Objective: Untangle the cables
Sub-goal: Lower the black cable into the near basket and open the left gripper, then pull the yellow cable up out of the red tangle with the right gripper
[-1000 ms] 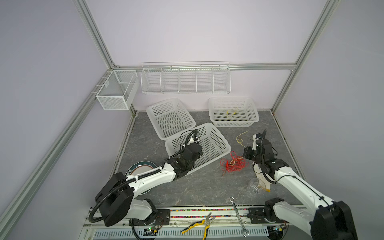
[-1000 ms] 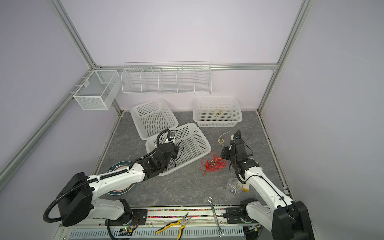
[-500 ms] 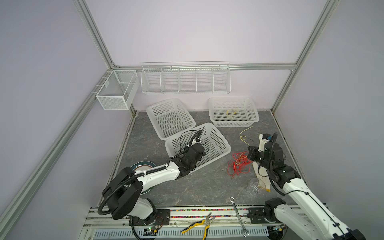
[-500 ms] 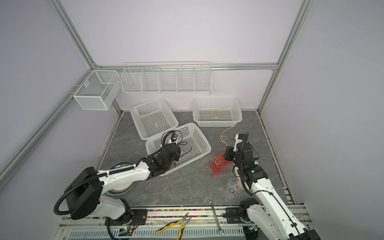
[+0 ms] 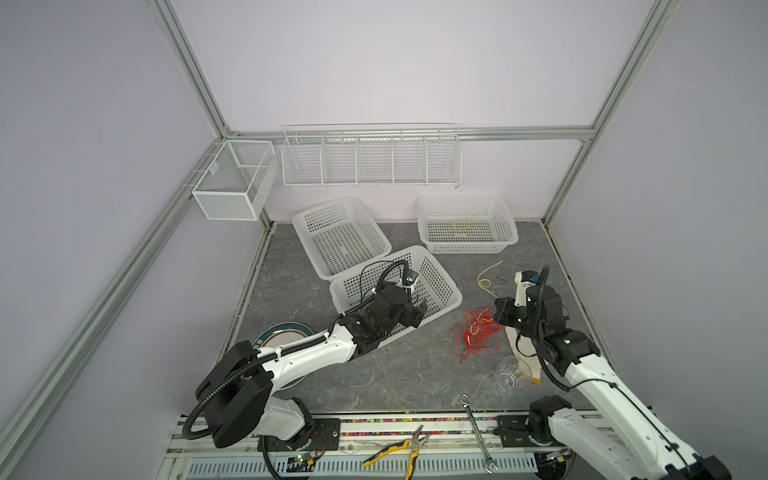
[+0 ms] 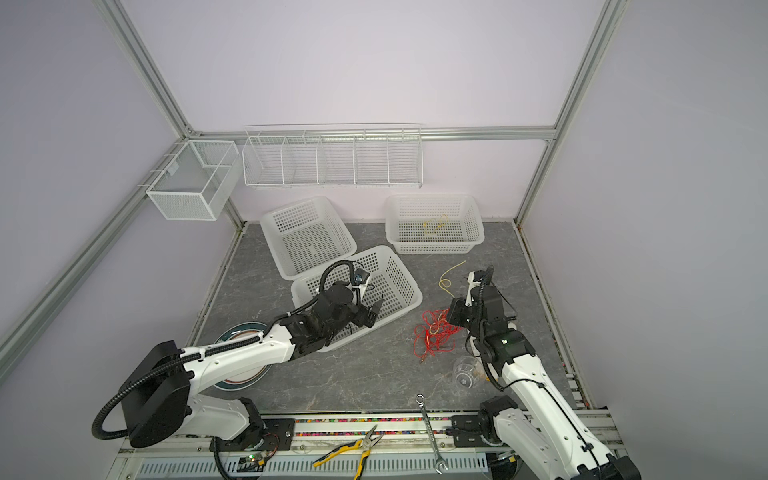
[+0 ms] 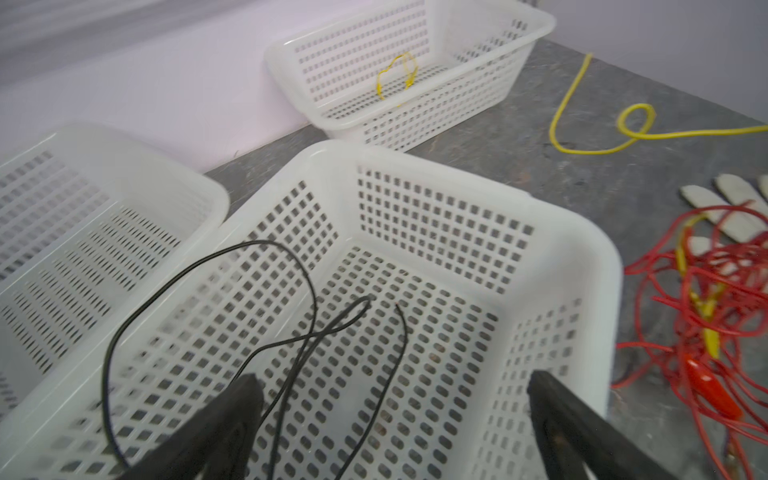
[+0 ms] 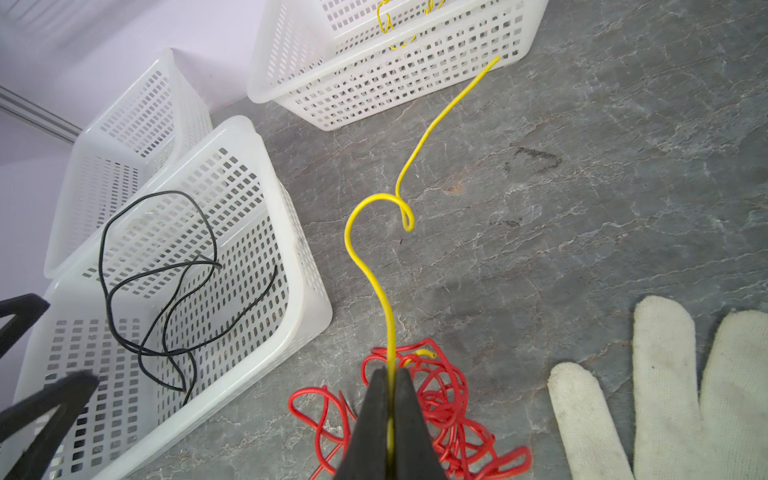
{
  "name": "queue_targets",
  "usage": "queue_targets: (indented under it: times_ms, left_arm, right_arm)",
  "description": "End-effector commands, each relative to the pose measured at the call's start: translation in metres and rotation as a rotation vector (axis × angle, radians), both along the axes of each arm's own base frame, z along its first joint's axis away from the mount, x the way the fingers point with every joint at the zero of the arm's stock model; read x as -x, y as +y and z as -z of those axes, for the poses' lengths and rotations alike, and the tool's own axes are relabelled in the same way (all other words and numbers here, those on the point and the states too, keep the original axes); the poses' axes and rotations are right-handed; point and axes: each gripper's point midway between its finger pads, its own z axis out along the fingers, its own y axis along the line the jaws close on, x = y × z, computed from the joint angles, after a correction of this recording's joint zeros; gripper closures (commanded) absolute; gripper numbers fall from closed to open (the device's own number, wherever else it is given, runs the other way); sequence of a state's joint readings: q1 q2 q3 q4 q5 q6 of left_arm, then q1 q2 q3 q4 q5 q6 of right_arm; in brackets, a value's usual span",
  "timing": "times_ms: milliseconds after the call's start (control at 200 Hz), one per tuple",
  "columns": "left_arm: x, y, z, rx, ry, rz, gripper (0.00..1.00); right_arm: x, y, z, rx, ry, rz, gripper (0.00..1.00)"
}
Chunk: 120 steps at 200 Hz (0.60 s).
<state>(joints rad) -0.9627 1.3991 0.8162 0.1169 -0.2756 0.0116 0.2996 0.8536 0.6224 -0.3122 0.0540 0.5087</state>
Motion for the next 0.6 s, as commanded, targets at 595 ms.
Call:
queue_targets:
  times_ms: [595]
  left_arm:
    - [0.057,-0.128,-0.003,0.308,0.049,0.355,0.07]
  right_arm:
    - [0.015,0.021,-0.058,-0.076,-0.081,-0.124,0.93]
